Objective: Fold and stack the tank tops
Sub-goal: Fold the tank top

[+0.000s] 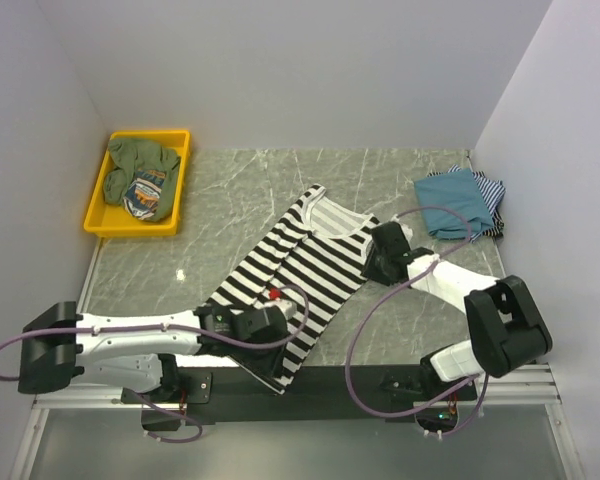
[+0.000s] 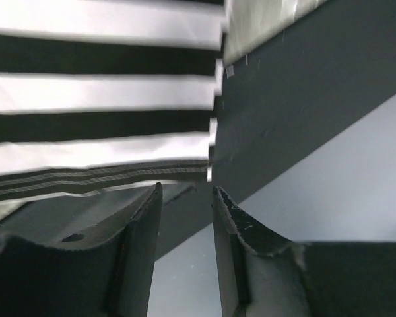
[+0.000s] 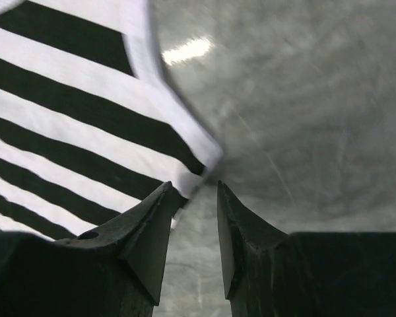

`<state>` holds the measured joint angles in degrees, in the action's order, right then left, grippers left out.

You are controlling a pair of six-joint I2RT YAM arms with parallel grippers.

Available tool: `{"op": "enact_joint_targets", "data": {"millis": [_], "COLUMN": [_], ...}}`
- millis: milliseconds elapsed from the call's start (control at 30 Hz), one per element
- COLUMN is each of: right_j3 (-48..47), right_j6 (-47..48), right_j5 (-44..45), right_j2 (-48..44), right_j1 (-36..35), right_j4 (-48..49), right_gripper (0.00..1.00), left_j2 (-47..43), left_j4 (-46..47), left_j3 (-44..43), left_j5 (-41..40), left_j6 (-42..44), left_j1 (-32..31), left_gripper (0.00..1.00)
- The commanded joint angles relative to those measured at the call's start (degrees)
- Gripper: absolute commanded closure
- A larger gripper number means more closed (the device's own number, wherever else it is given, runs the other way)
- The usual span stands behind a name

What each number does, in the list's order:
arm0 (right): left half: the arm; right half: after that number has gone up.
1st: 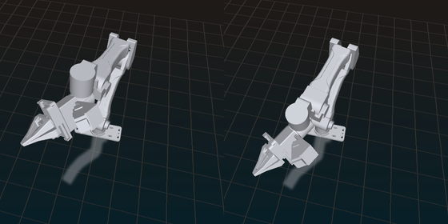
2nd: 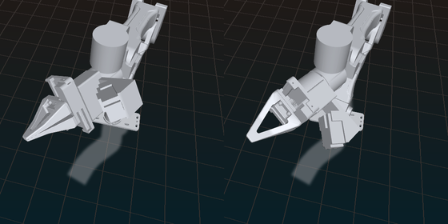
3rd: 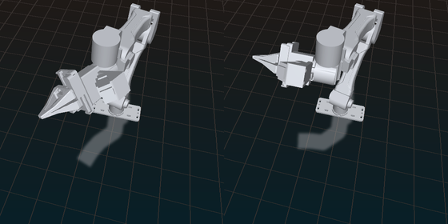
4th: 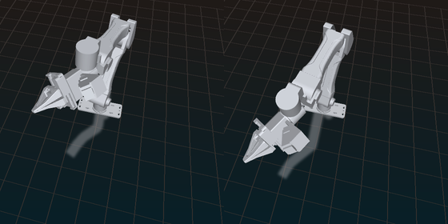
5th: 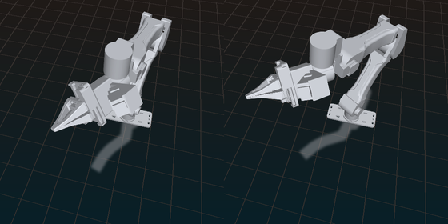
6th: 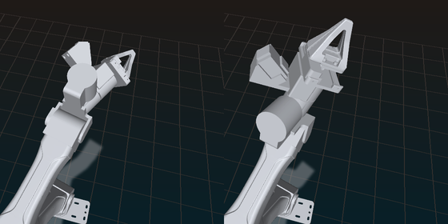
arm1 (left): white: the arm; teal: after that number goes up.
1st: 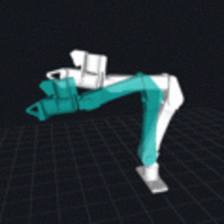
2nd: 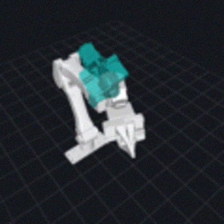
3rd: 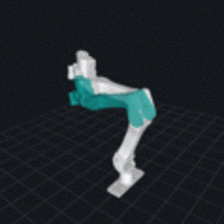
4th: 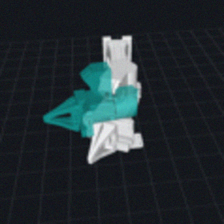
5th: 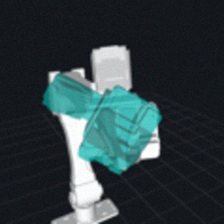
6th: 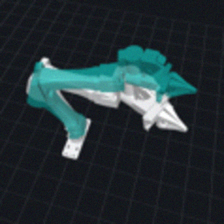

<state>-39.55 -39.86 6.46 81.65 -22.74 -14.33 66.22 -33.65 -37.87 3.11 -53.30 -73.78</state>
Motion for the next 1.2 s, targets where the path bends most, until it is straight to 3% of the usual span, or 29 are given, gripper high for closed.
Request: {"op": "enact_joint_targets", "data": {"millis": [0, 300, 667, 1000, 1167], "right_j3": [3.5, 6.5, 3.4, 2.8, 1.7], "right_j6": [-3.6, -6.4, -6.8, -6.6, -5.9], "right_j5": [2.2, 3.5, 4.2, 4.2, 5.9], "right_j2": [-3.9, -2.1, 0.8, 1.5, 0.3], "right_j1": [0.2, -0.1, 0.6, 0.6, 2.1], "right_j4": [2.5, 5.6, 5.6, 5.6, 3.6], "right_gripper": [0.59, 0.59, 0.6, 0.86, 1.0], "left_j2": [2.8, 10.6, 15.9, 19.2, 19.3], "left_j4": [-0.3, -1.9, -2.3, -1.7, -2.4], "left_j3": [-2.2, -5.8, -9.1, -10.4, -11.9], "left_j5": [-2.9, -11.2, -12.9, -13.0, -14.8], "left_j6": [-2.0, -3.2, -1.7, -1.4, -1.7], "left_j1": [-5.5, -10.8, -12.6, -14.7, -14.8], "left_gripper": [0.57, 0.54, 0.55, 0.62, 0.87]}}
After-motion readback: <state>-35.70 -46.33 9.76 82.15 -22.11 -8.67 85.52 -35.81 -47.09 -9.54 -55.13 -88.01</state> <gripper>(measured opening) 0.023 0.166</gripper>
